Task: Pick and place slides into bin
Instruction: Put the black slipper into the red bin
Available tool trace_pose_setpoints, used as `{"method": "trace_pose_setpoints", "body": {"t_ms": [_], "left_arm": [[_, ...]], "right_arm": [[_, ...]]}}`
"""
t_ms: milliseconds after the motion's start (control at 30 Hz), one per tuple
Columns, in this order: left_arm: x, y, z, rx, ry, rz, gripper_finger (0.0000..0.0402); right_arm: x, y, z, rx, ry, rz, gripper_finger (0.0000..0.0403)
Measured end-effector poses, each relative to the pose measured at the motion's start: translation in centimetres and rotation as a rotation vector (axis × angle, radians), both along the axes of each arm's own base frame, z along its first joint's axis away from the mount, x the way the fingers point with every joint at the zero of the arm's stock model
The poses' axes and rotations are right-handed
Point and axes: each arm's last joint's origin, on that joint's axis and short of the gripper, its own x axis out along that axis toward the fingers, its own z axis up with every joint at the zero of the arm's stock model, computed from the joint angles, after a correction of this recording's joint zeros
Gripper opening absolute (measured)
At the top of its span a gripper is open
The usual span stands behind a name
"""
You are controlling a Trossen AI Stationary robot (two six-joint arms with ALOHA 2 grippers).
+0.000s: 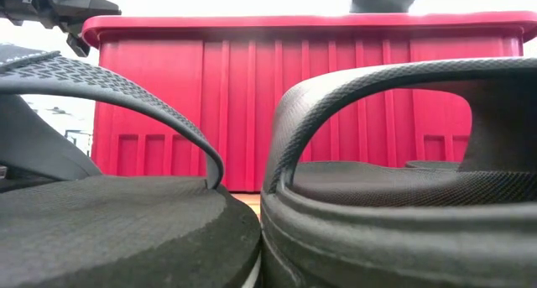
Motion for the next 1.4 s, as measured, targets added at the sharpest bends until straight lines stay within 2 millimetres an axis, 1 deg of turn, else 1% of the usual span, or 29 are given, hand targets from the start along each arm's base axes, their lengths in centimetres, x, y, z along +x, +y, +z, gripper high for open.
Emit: {"method": "trace_pose_setpoints", "body": {"t_ms": [133,267,400,500,633,867,967,1067,1200,1400], "left_arm": [[0.0,0.0,0.0,-0.002,-0.001,0.000,0.0026],[0.0,0.0,0.0,-0.033,-0.003,0.000,0.0026],[0.0,0.0,0.0,-0.068,-0.007,0.000,0.0026],[0.0,0.0,0.0,-0.083,-0.008,0.000,0.0026],[0.0,0.0,0.0,-0.068,-0.007,0.000,0.0026],[0.0,0.0,0.0,-0.021,-0.001,-0.001,0.0026],[0.0,0.0,0.0,-0.020,-0.001,0.000,0.0026],[0.0,0.0,0.0,-0.023,-0.002,-0.001,0.0026],[0.0,0.0,0.0,-0.023,-0.002,0.000,0.0026],[0.0,0.0,0.0,-0.019,-0.002,0.000,0.0026]], "right_arm": [[2.0,-3.5,-1.5,0.014,0.075,0.029,0.0003],[4.3,-6.4,-3.7,0.144,0.091,0.178,0.0003],[7.1,-9.0,-6.6,0.265,0.149,0.173,0.0003],[8.9,-10.4,-9.1,0.293,0.249,0.135,0.0003],[10.8,-11.6,-12.1,0.318,0.359,0.102,0.0003],[12.7,-12.3,-15.7,0.400,0.444,0.205,0.0003],[13.2,-12.6,-16.7,0.457,0.423,0.280,0.0003],[13.6,-12.9,-17.8,0.453,0.444,0.322,0.0003],[14.3,-13.6,-19.5,0.471,0.446,0.340,0.0004],[14.4,-15.4,-22.3,0.528,0.476,0.338,0.0004]]}}
